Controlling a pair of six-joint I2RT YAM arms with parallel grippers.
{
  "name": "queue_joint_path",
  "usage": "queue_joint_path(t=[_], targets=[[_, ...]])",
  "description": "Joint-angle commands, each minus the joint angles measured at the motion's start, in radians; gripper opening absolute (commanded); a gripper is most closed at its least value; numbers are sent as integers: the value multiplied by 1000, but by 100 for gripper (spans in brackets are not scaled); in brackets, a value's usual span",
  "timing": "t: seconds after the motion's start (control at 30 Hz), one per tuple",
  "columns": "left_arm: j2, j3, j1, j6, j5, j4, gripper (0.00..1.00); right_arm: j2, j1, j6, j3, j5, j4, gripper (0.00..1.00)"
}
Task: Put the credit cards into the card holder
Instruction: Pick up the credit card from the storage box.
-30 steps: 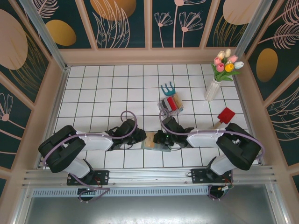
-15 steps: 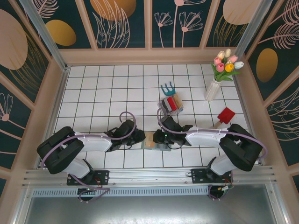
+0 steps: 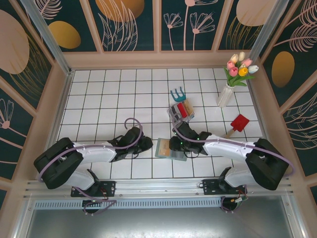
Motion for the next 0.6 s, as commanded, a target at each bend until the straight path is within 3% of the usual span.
queue_joint_path(t=[0.0, 0.17, 0.27, 0.47, 0.57], targets=[[-29, 52, -5, 36, -46, -45, 25, -63, -62, -111, 93, 79, -74, 36], [17, 158, -5, 89, -70, -50, 30, -40, -274, -310, 198, 124, -157, 39], [68, 223, -4, 109, -78, -46, 41, 26, -357, -422, 282, 130, -173, 43], [154, 331, 33, 123, -76, -29, 63, 201, -404, -576, 448, 116, -214, 44], [167, 338, 60, 110, -72, -1, 68, 286, -399, -600, 527, 117, -241, 44]])
